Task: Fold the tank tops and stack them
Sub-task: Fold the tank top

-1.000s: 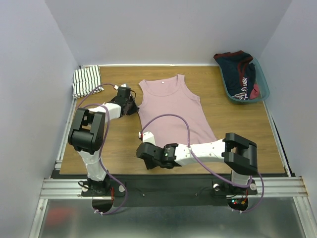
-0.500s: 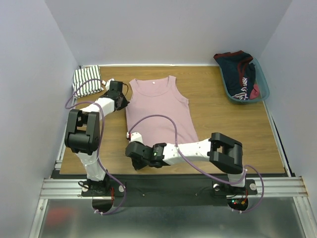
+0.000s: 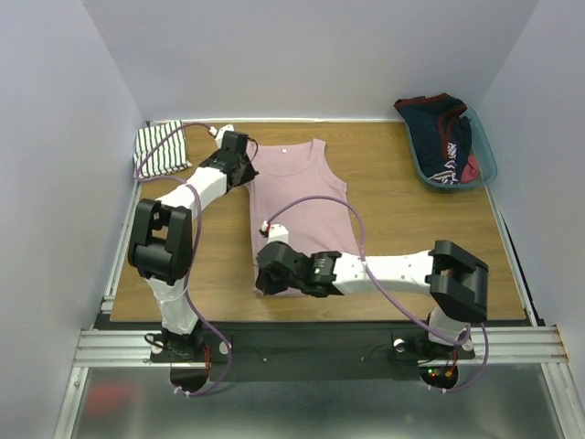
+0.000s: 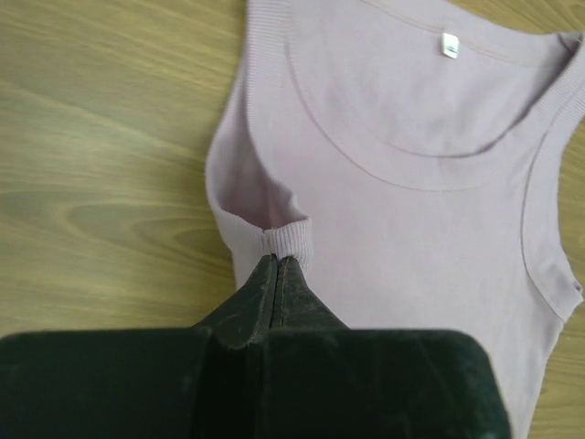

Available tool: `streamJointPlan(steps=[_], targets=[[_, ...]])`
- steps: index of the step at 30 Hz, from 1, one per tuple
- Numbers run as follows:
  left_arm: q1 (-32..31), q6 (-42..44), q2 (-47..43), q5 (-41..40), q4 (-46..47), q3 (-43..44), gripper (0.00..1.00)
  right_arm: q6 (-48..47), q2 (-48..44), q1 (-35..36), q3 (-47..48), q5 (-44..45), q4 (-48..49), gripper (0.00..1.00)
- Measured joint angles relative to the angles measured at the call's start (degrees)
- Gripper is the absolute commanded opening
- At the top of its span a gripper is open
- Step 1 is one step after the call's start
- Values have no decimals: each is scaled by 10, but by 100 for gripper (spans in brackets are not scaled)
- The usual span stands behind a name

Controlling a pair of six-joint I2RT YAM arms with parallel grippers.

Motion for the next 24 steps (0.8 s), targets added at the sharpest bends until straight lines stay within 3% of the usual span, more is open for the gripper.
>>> streamJointPlan(steps=[12,24], targets=[[-73,-7,92,-4,-5,47,0,51,-93,-19,-164,22,27,0],[-109,-13,109,-20,-12,68,0,82,-153,-20,-237,45,39,0]])
